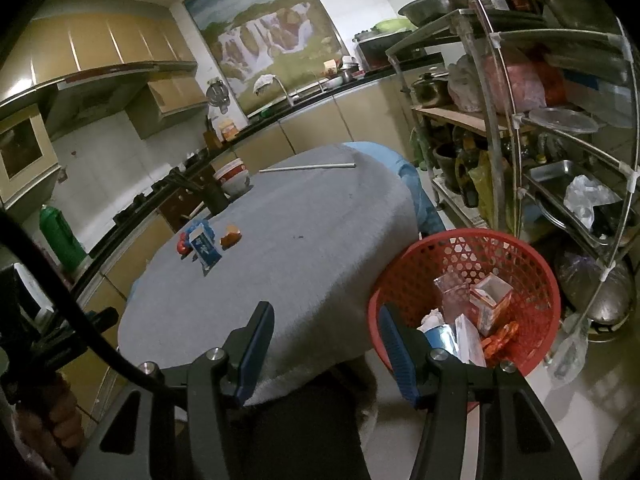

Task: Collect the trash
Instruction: 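Move both tools back toward the remaining items on the table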

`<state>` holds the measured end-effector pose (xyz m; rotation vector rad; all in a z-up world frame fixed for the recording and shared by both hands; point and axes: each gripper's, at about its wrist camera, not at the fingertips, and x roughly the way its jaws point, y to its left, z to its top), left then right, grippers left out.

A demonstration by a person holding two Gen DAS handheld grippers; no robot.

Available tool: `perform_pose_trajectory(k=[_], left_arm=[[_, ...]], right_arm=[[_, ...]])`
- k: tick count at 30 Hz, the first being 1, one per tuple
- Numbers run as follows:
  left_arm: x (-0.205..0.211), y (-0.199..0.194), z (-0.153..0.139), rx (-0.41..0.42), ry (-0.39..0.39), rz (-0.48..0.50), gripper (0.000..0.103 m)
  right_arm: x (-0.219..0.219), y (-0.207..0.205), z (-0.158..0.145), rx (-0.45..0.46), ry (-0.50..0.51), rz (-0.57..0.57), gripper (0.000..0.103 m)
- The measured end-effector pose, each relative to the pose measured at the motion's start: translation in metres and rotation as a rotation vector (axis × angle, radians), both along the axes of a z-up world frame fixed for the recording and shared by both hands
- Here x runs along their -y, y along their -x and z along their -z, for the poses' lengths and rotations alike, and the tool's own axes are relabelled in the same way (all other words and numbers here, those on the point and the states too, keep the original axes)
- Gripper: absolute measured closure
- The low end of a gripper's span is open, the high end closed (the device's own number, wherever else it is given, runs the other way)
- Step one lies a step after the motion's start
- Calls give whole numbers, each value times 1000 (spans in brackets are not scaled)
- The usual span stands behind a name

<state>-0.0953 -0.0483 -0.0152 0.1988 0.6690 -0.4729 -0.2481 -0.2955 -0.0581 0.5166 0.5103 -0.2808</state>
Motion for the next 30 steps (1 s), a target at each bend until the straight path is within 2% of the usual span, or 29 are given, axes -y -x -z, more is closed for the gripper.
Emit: perform_pose_trajectory(k=[5,16,24,30], left_arm=[[7,1,11,-25,-21,-3,26],[27,18,39,-18,-147,10,26],[32,30,32,29,-173,-51,26],[52,43,22,94,-209,-33,26]], right_arm=[[3,9,5,-5,4,5,45],[24,43,12,27,-38,49,45],[33,66,6,63,-13,41,45],[42,82,3,99,-5,49,45]])
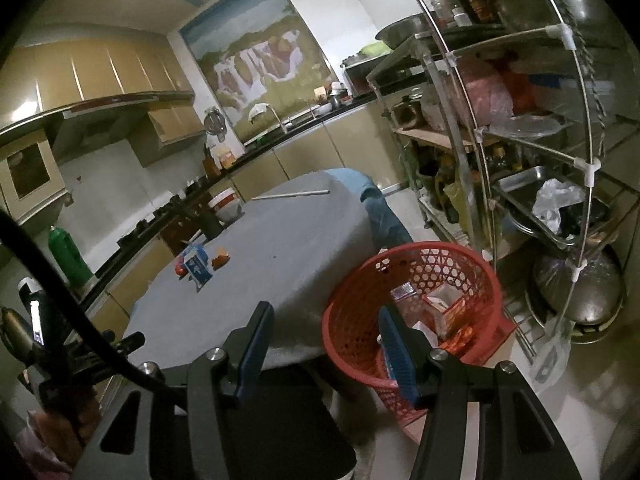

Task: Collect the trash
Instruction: 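Move both tools back toward the remaining items on the table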

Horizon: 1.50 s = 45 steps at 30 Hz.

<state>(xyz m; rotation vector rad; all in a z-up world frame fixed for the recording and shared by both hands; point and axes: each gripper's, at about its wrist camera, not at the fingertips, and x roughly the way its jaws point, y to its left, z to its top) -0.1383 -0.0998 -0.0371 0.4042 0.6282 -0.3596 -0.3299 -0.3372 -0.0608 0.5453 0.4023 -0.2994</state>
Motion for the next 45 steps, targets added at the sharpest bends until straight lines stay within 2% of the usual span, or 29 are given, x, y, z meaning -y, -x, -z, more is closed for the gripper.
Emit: perform_pose_trajectory(k=[9,15,28,31,38,45], left_arm=[[26,17,-7,35,-42,51,26],[30,20,-6,35,-60,51,26],[8,15,-8,27,-8,12,26],[1,10,-7,23,7,-1,26],[-18,-5,-3,-24,49,-57,26],[-23,-12,-3,-66,73,-100,26]], right_arm=[[12,18,1,28,-4,11,44],[27,31,5,49,-32,54,41],[21,23,-1,48,-20,34,41],[11,17,-6,39,10,12,41],[-2,1,-9,33,7,-21,41],[-14,-3,-8,5,48,-67,41]])
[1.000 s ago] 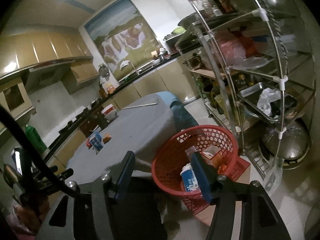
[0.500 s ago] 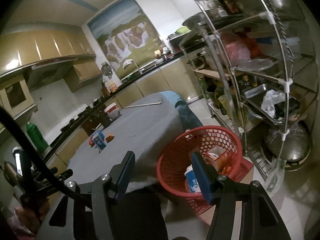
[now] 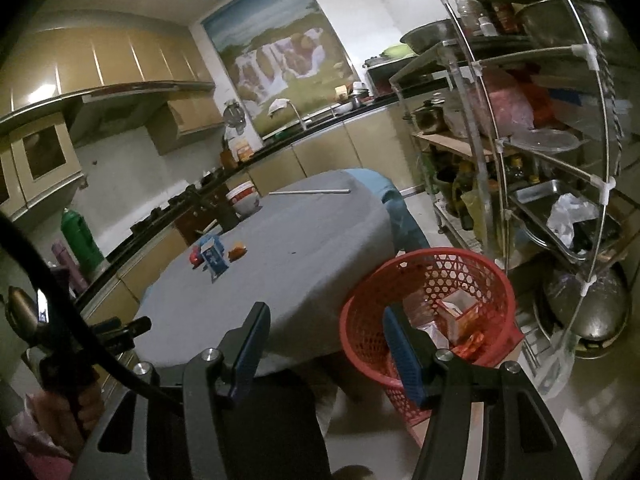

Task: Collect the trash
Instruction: 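Move both tools back toward the remaining items on the table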

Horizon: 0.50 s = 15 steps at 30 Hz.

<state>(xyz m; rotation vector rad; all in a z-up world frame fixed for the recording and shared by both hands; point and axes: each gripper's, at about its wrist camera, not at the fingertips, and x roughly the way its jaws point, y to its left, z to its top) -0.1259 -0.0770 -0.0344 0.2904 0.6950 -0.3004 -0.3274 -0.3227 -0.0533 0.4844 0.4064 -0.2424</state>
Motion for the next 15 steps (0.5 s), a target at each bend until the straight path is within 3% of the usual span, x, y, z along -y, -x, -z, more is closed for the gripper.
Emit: perform_pose_trajectory(k=[7,15], left_arm=[[9,0,5,-10,-20,9,26],[6,-14,29,-47,-56,-2,26]], right_arm=[[16,7,1,26,-38,32,41],[21,-17,-5,30,-46,-1,41]])
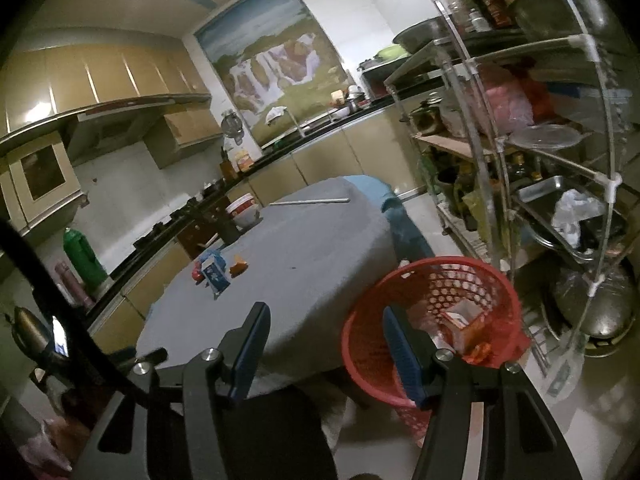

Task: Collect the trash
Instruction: 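Move both tools back toward the remaining items on the table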

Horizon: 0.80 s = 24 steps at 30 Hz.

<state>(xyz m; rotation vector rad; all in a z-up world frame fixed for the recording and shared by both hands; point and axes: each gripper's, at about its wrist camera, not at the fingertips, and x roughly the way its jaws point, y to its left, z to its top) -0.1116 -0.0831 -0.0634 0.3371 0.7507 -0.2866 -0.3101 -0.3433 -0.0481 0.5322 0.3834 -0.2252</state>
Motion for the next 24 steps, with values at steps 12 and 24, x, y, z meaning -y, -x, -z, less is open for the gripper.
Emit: perform_pose_trajectory(k=[12,24], left_arm=[[-46,-52,11,-38,41,-146,26],[-85,-102,45,-76,38,-244,26]], right_arm=[[-31,-80,3,-52,-41,-139,41],[-61,-164,25,-169,-21,-256,41]])
